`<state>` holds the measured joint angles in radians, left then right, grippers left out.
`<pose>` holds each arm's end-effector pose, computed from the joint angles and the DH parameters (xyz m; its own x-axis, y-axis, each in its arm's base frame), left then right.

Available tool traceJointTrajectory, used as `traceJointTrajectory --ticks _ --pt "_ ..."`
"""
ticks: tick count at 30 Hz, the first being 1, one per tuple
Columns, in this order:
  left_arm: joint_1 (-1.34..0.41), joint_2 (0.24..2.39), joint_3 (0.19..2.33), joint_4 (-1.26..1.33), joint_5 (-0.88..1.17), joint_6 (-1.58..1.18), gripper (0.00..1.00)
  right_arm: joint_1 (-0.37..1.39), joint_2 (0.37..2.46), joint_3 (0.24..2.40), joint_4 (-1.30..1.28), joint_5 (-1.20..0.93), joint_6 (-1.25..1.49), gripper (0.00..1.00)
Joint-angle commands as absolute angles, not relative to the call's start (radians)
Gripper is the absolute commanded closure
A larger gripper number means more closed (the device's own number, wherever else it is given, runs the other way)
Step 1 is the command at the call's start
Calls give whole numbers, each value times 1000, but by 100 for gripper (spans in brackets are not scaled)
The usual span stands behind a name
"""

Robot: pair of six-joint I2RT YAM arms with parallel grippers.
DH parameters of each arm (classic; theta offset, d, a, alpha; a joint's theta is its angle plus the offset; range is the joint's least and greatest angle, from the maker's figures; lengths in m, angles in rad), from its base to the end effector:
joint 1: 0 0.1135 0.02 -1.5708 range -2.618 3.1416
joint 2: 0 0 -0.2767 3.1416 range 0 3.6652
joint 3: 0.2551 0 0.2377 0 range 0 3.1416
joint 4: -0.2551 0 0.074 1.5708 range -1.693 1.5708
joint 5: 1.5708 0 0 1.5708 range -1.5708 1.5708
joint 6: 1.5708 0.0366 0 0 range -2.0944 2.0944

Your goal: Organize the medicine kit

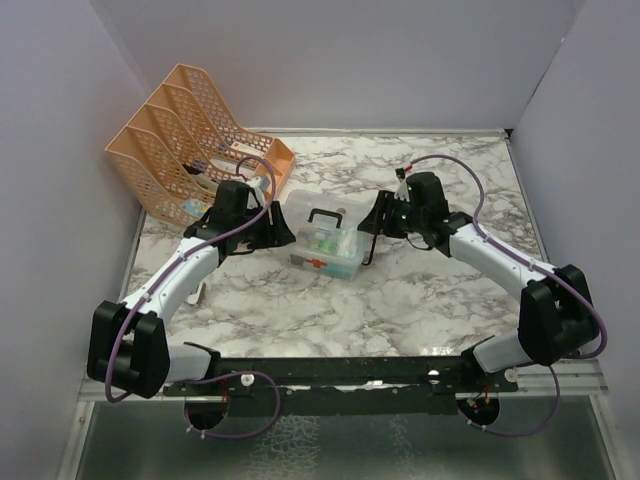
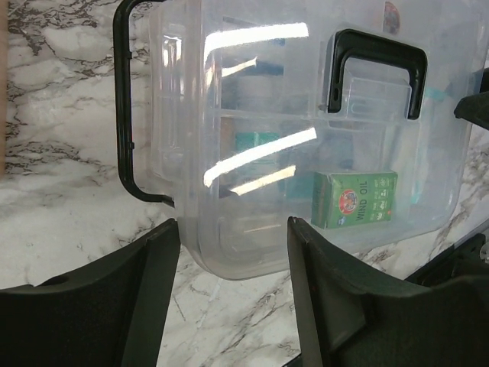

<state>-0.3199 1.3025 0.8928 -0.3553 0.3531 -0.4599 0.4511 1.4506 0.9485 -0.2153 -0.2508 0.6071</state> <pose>0.2425 -0.0937 0.2687 -0.8252 -0.1654 -0.5401 0.1848 0.8245 -0.5348 0.2658 0.1389 0.2581 -0.8229 0.2155 -0.5258 -0.1475 0.8126 0.5639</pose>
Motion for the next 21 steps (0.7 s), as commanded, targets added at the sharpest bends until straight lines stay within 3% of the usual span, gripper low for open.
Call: traceJointTrajectory --ticks 1,7,11,13,21 --pt "-353 1323 846 -529 400 -450 39 457 1479 974 -270 -257 495 51" --pt "-342 1308 963 -556 306 -417 23 441 1401 976 -305 -191 560 40" --pt "-330 1307 1020 -569 244 -391 15 440 1343 967 -307 -158 581 17" --pt "-328 1308 1046 -567 244 -389 14 440 1314 953 -285 -165 590 12" --pt "-326 1380 1130 -506 205 -423 14 436 1213 826 -135 -129 731 7"
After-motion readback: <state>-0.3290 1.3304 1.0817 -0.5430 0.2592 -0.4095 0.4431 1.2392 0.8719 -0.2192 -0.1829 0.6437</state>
